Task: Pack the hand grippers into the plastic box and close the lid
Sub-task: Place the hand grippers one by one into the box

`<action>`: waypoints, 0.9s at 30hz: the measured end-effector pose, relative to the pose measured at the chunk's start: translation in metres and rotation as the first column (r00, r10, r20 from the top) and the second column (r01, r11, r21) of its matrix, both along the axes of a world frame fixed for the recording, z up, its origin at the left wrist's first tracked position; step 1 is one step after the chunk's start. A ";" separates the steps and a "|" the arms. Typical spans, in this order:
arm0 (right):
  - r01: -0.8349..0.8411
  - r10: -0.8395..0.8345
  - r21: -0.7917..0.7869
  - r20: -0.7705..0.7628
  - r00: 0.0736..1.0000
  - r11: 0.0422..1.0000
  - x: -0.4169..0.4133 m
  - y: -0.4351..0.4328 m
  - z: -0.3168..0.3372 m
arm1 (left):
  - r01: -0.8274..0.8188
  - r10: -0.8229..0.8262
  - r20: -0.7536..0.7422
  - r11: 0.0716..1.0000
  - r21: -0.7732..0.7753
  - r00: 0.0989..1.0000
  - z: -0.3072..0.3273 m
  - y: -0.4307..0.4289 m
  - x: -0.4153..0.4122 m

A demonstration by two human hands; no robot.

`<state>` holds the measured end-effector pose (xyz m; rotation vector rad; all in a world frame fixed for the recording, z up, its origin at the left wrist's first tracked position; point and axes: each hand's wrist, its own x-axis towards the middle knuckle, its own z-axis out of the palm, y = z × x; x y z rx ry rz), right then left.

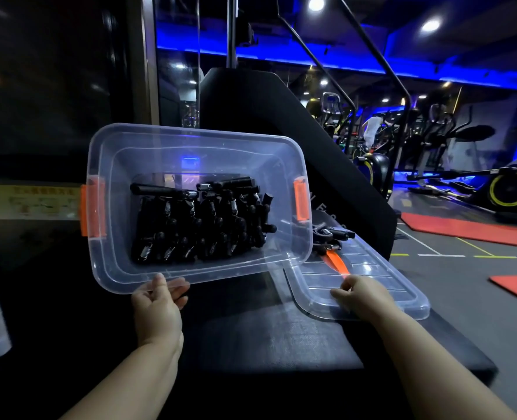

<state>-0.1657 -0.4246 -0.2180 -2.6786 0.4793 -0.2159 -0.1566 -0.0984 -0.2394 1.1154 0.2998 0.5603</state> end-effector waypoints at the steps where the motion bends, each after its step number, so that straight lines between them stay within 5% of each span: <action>1: -0.003 0.003 -0.004 0.000 1.000 1.000 -0.003 0.000 0.000 | -0.003 0.003 0.001 1.000 -0.003 1.000 0.000 0.000 0.000; 27: 0.002 -0.008 -0.165 -0.033 0.999 0.986 -0.069 -0.006 -0.004 | 0.008 -0.008 0.008 1.000 -0.018 1.000 -0.002 0.000 0.000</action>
